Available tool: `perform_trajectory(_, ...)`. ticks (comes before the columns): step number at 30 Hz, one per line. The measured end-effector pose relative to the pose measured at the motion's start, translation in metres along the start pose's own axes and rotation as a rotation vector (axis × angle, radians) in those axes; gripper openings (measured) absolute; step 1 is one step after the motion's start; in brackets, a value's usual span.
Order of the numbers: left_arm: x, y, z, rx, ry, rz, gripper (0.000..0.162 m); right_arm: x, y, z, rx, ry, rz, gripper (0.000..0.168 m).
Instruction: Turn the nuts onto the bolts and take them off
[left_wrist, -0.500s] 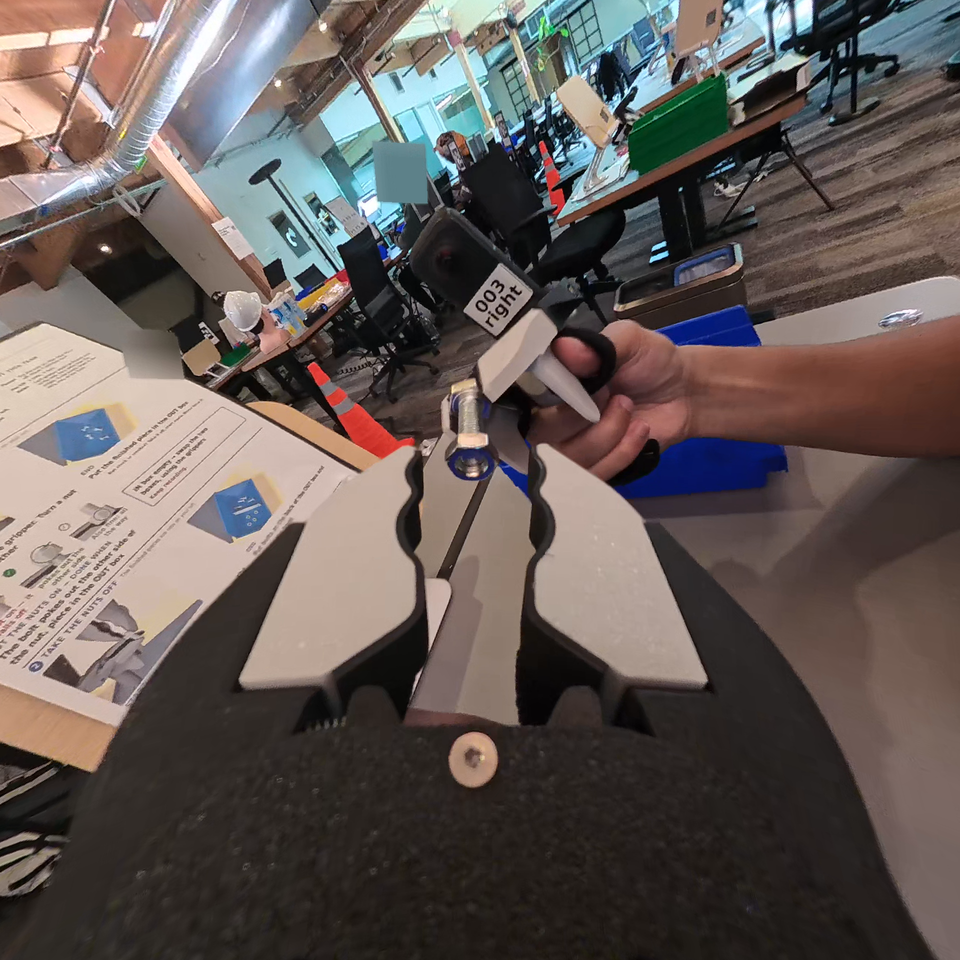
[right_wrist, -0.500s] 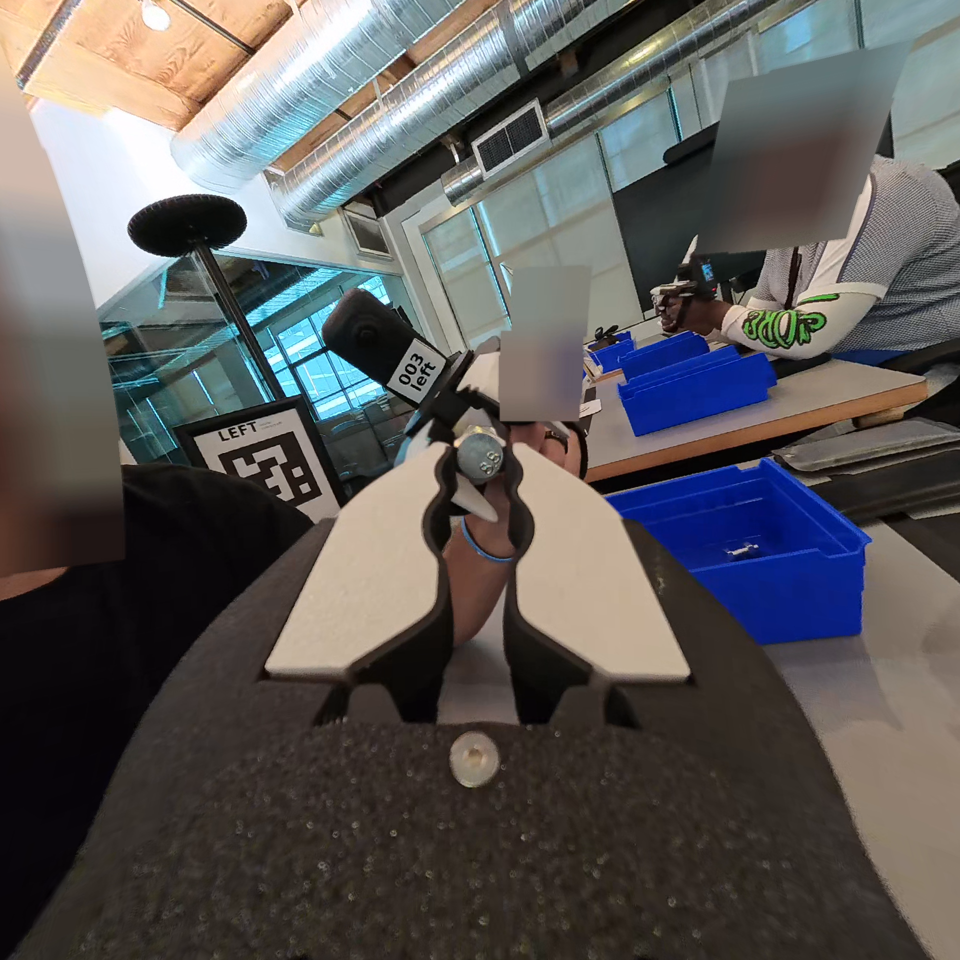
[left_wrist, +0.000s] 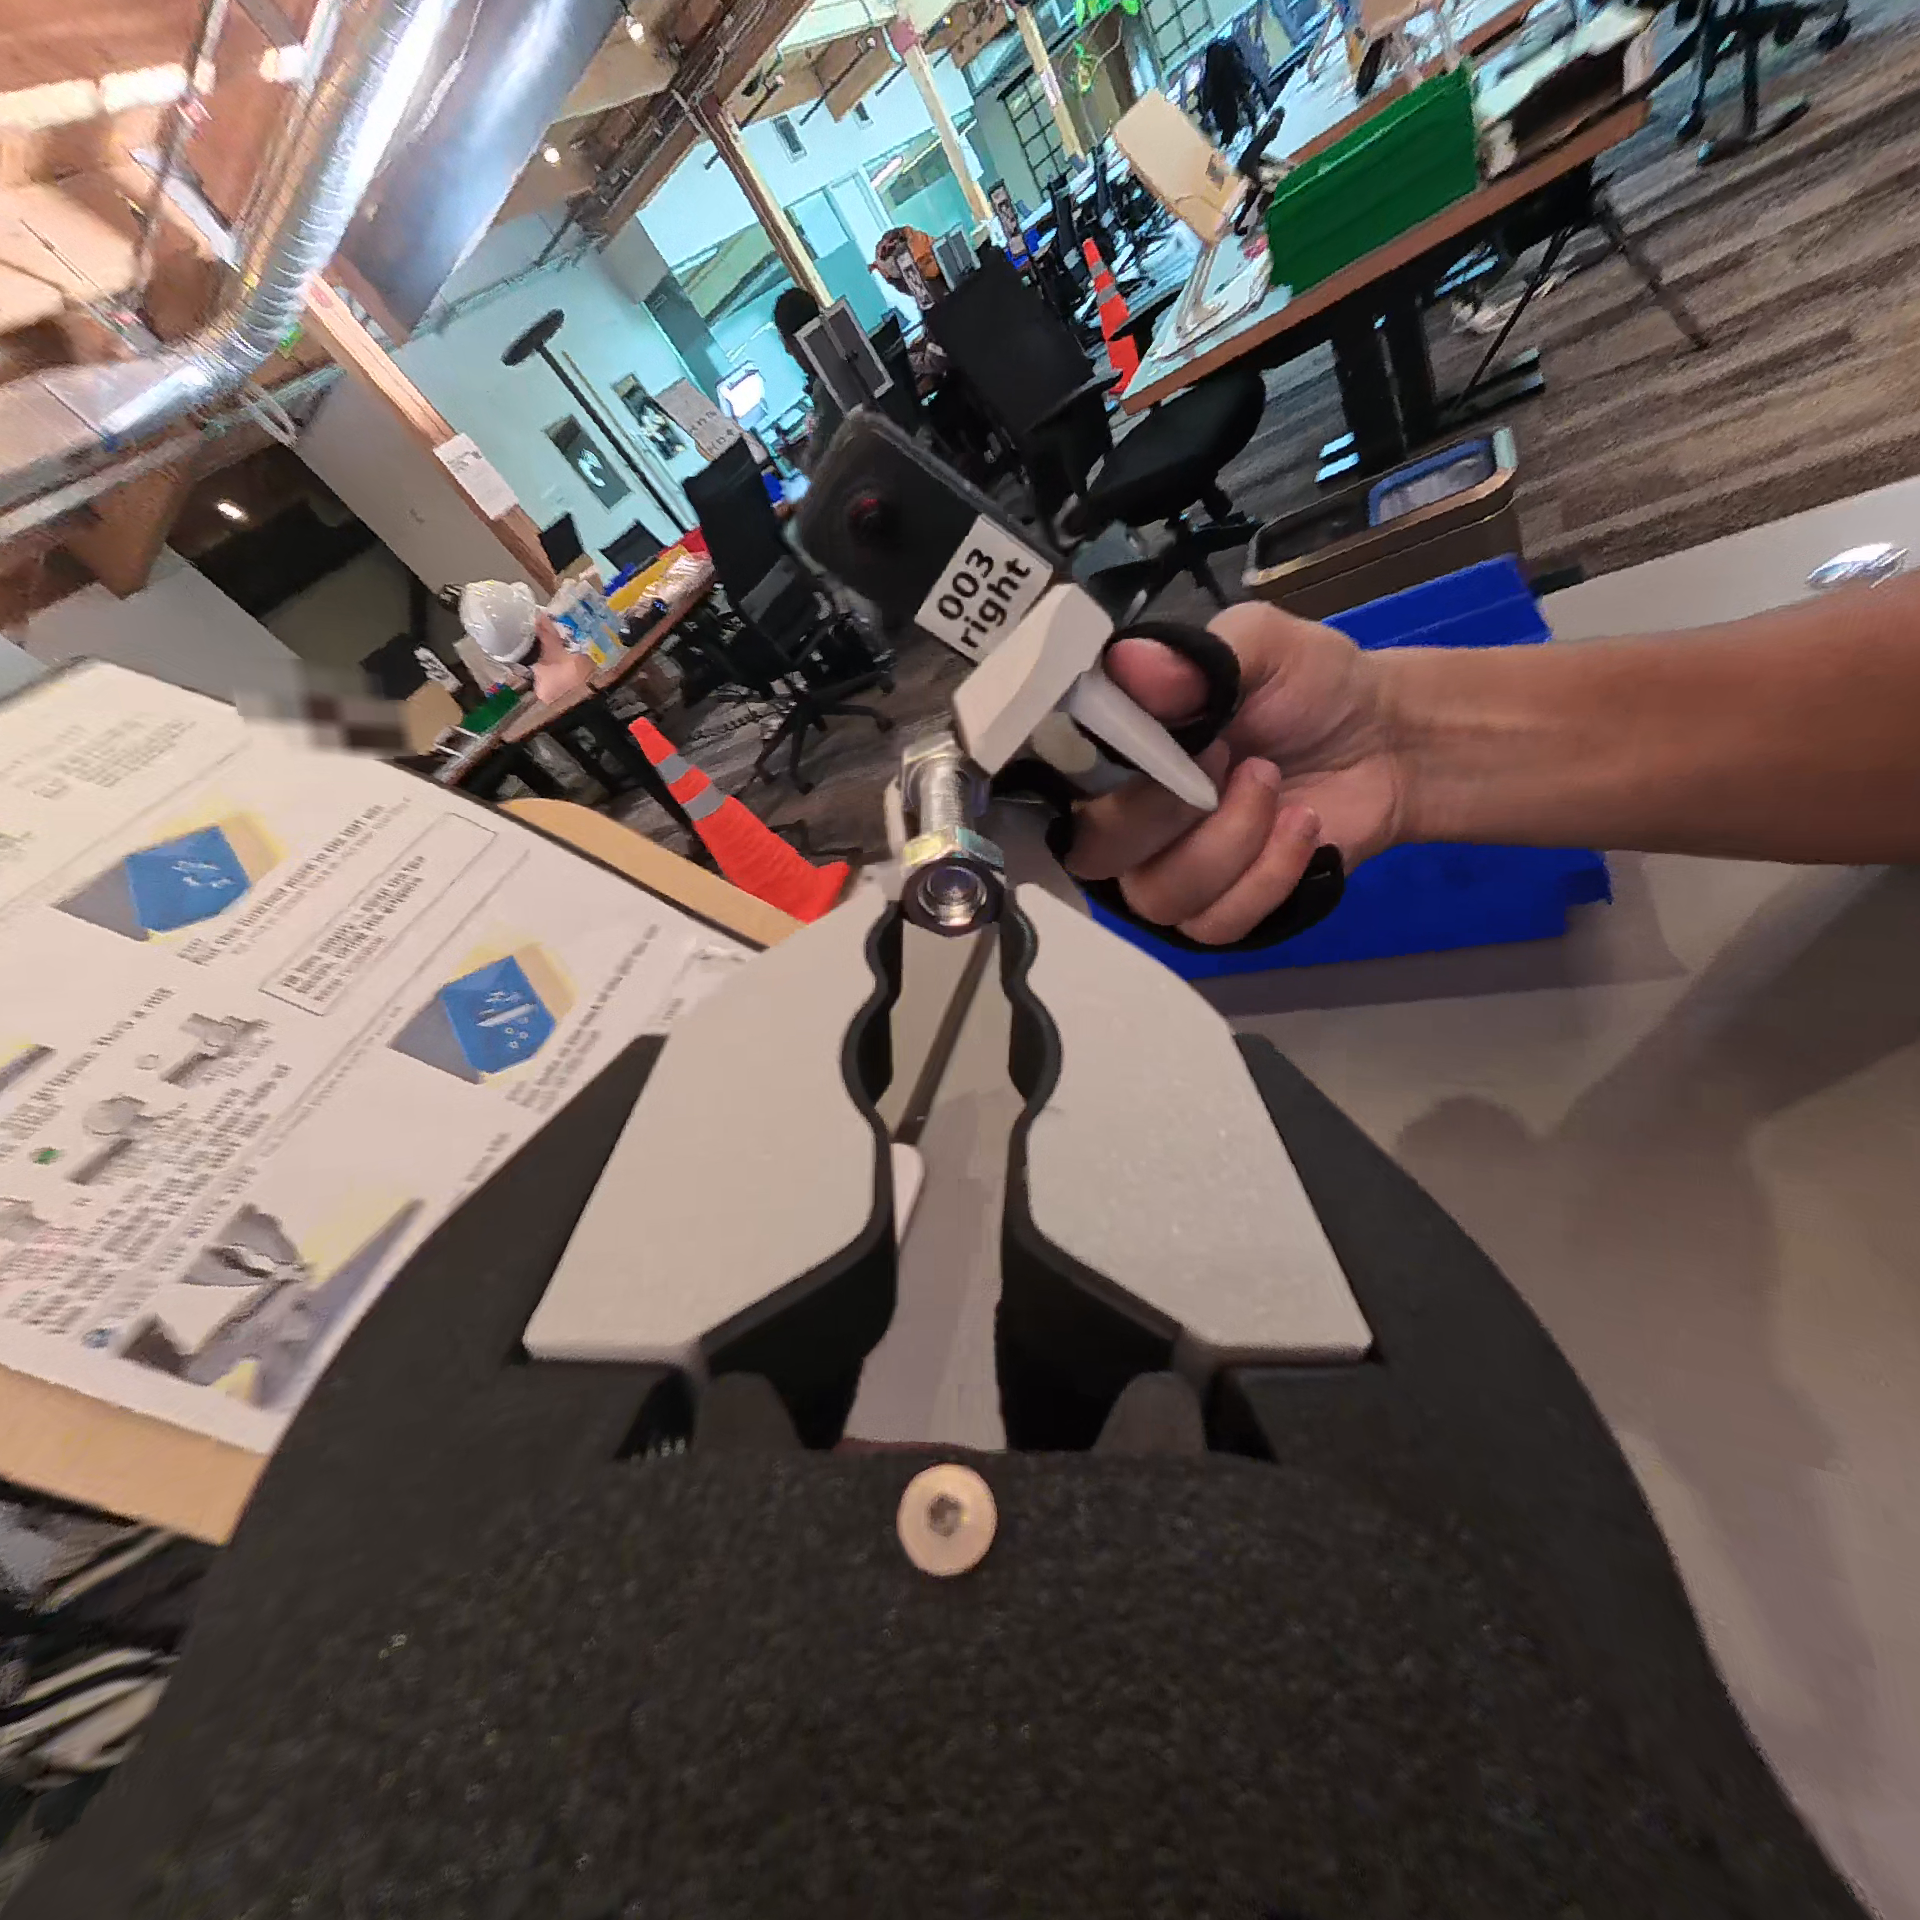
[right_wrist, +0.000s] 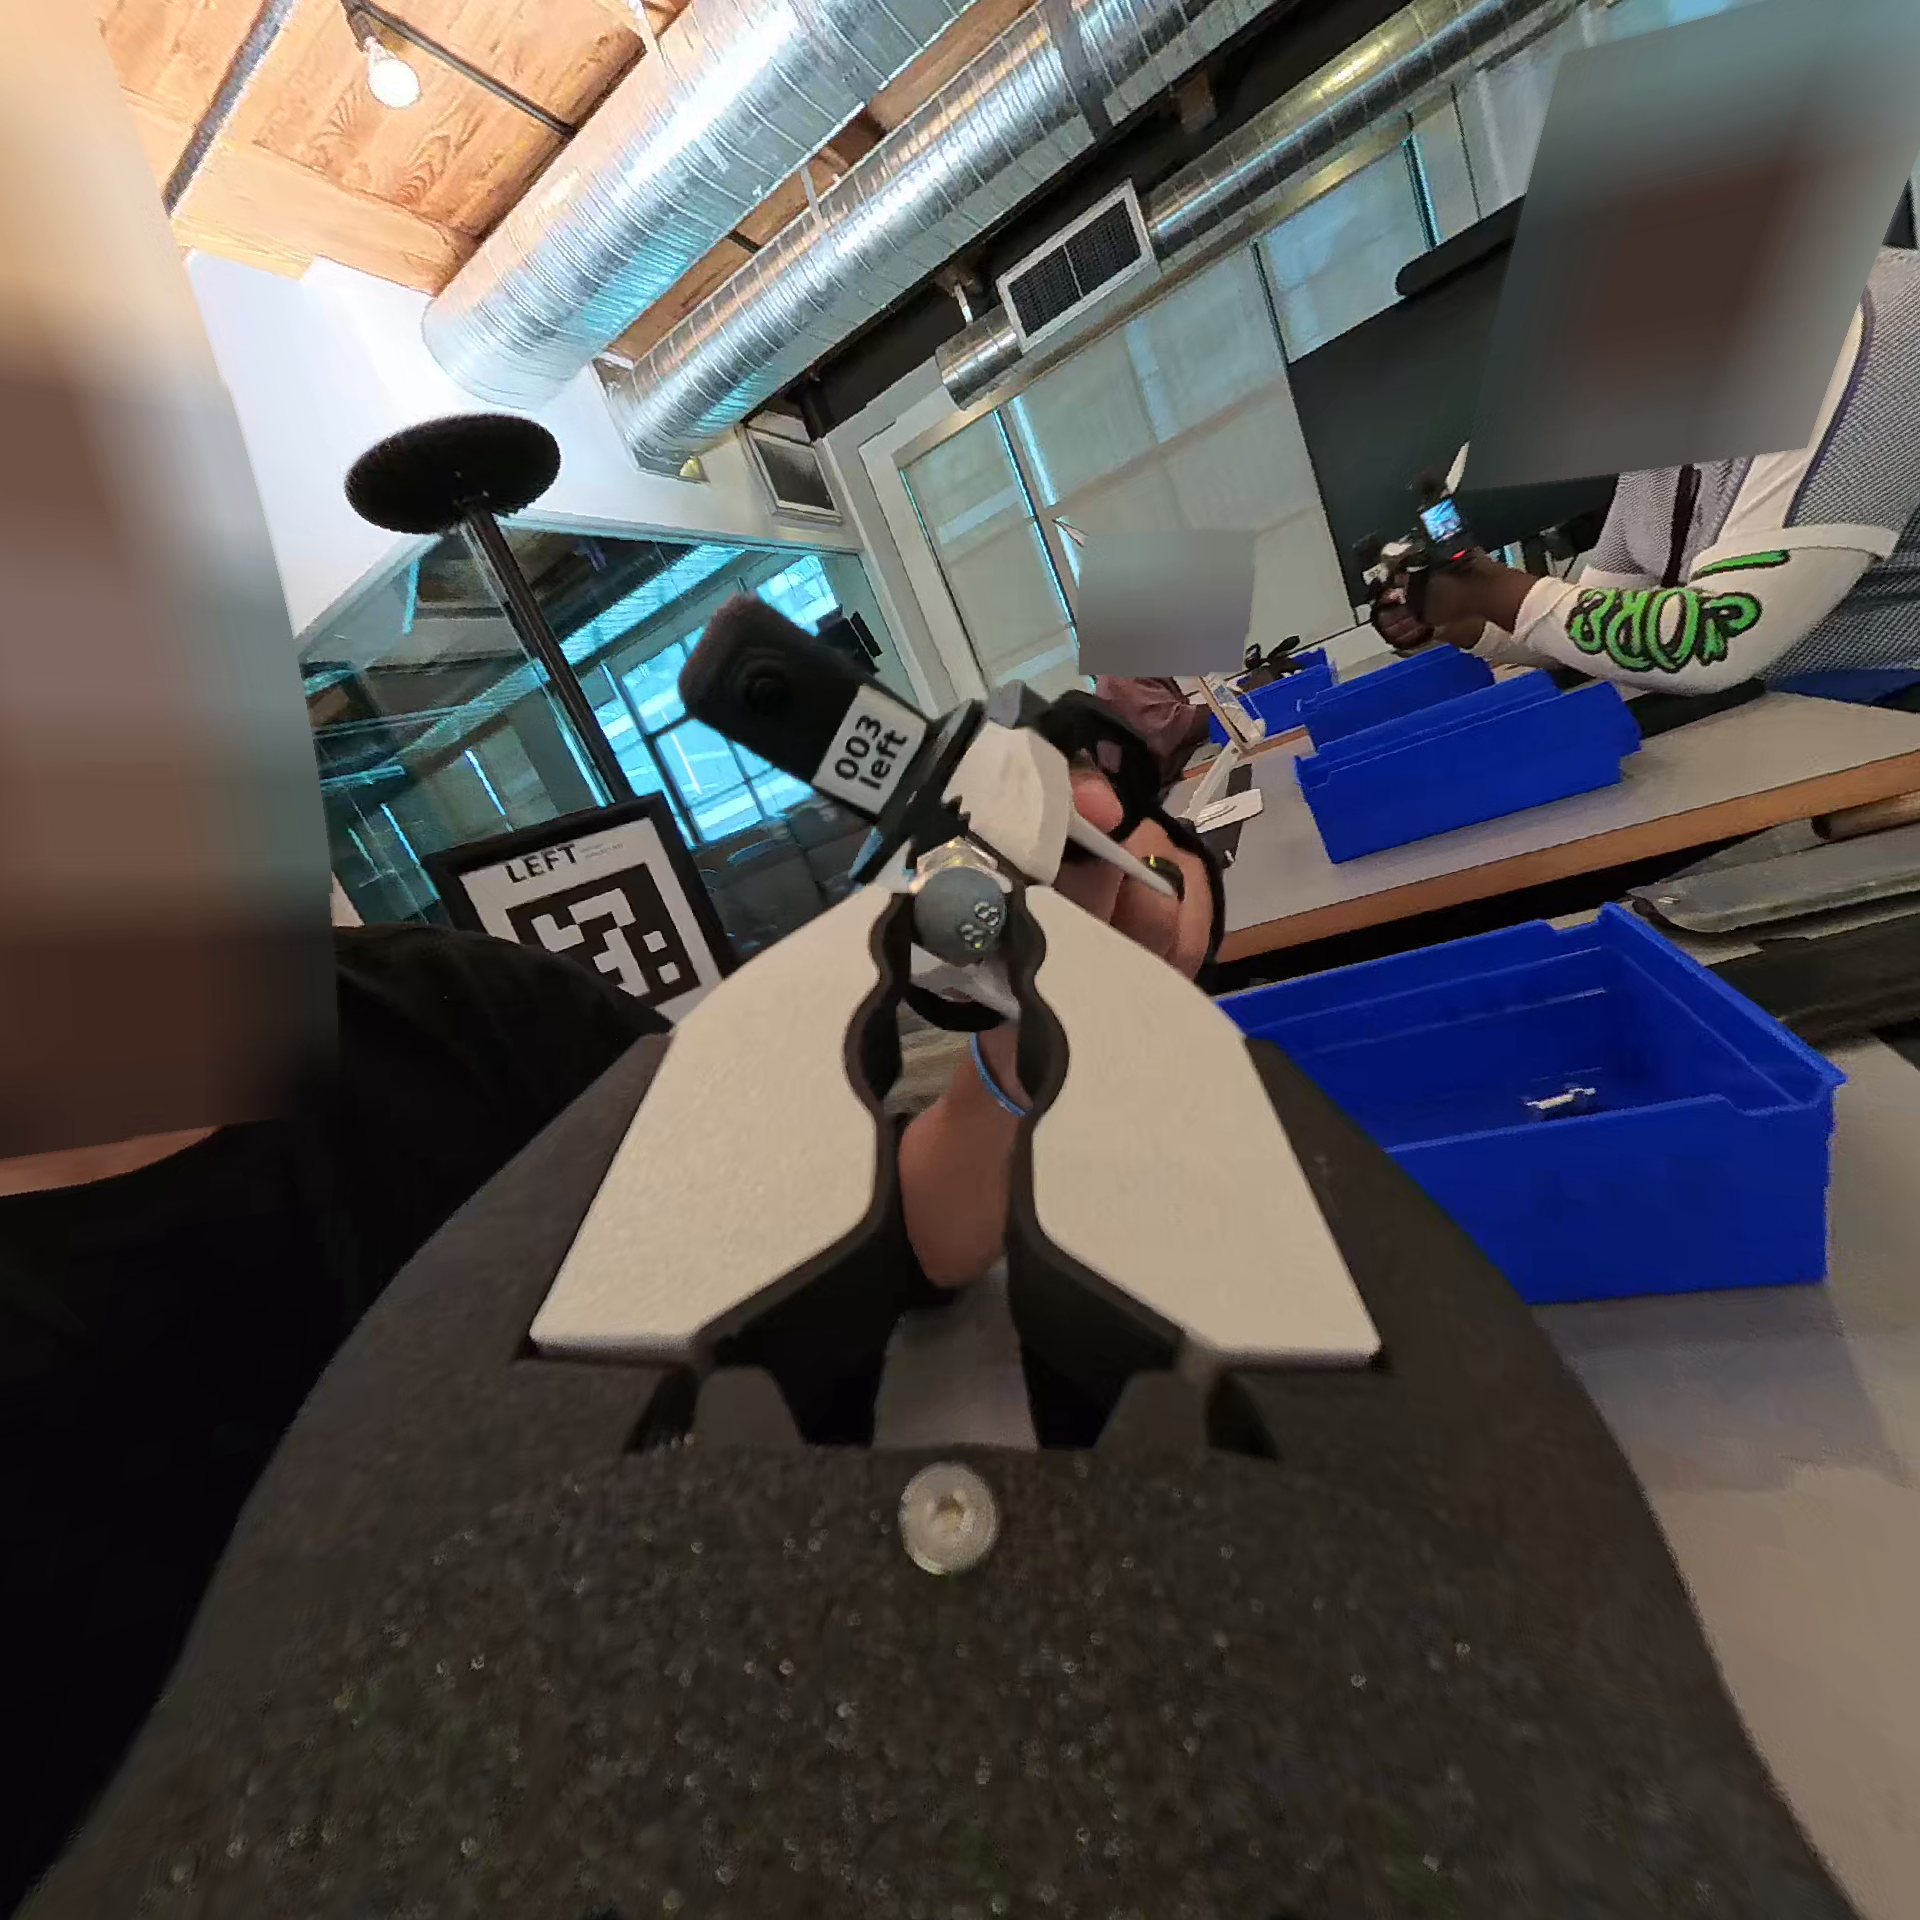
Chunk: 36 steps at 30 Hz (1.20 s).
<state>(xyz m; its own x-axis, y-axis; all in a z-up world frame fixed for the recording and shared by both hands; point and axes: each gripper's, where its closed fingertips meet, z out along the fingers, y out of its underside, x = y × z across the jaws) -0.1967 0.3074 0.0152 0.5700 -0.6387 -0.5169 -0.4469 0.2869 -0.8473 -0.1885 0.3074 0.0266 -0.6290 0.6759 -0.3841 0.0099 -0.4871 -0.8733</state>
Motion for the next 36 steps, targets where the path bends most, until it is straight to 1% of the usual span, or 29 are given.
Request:
perform_trajectory(2,0.001,0.0,-0.001,0.02,0.048,-0.118,0.016,0.0,0.001,0.001,-0.015,0.028,-0.055,0.017)
perform_trajectory(4,0.004,-0.001,-0.002,0.056,0.104,-0.288,0.016,-0.001,0.002,0.002,-0.038,0.065,-0.127,0.018)
perform_trajectory(8,0.009,-0.005,-0.005,0.18,0.254,-0.767,0.016,-0.001,0.007,0.004,-0.096,0.158,-0.331,0.018)
perform_trajectory(11,0.011,-0.003,-0.009,0.241,0.39,-1.136,0.016,0.003,0.015,0.005,-0.172,0.243,-0.516,0.018)
perform_trajectory(15,0.016,0.003,-0.011,0.301,0.584,-1.571,0.016,0.006,0.022,0.004,-0.254,0.331,-0.746,0.017)
perform_trajectory(16,0.016,0.004,-0.011,0.313,0.626,-1.654,0.016,0.006,0.023,0.004,-0.266,0.348,-0.788,0.017)
perform_trajectory(18,0.014,0.007,-0.011,0.318,0.633,-1.717,0.016,0.009,0.023,0.004,-0.286,0.37,-0.781,0.017)
perform_trajectory(20,0.011,0.005,-0.012,0.322,0.606,-1.699,0.016,0.01,0.021,0.006,-0.27,0.371,-0.73,0.017)
perform_trajectory(21,0.009,0.001,-0.014,0.332,0.601,-1.648,0.016,0.008,0.019,0.007,-0.247,0.36,-0.702,0.017)
perform_trajectory(22,0.009,-0.003,-0.015,0.342,0.591,-1.59,0.021,0.006,0.017,0.008,-0.23,0.344,-0.662,0.017)
perform_trajectory(25,0.007,-0.008,-0.017,0.333,0.524,-1.387,0.063,0.004,0.012,0.008,-0.184,0.324,-0.544,0.018)
perform_trajectory(26,0.008,-0.004,-0.017,0.298,0.468,-1.281,0.066,0.003,0.01,0.007,-0.163,0.311,-0.489,0.018)
perform_trajectory(28,0.012,0.008,-0.016,0.208,0.332,-1.015,0.063,0.004,0.01,0.005,-0.123,0.283,-0.353,0.018)
perform_trajectory(29,0.011,0.015,-0.017,0.171,0.252,-0.889,0.058,0.005,0.011,0.004,-0.096,0.269,-0.288,0.018)
perform_trajectory(31,0.014,0.019,-0.018,0.115,0.172,-0.691,0.054,0.009,0.011,0.001,-0.028,0.241,-0.141,0.018)
perform_trajectory(34,0.015,0.019,-0.02,0.065,0.121,-0.509,0.05,0.009,0.013,-0.002,0.057,0.173,0.025,0.017)
perform_trajectory(36,0.014,0.017,-0.019,0.054,0.102,-0.427,0.045,0.01,0.02,-0.001,0.064,0.165,0.067,0.017)
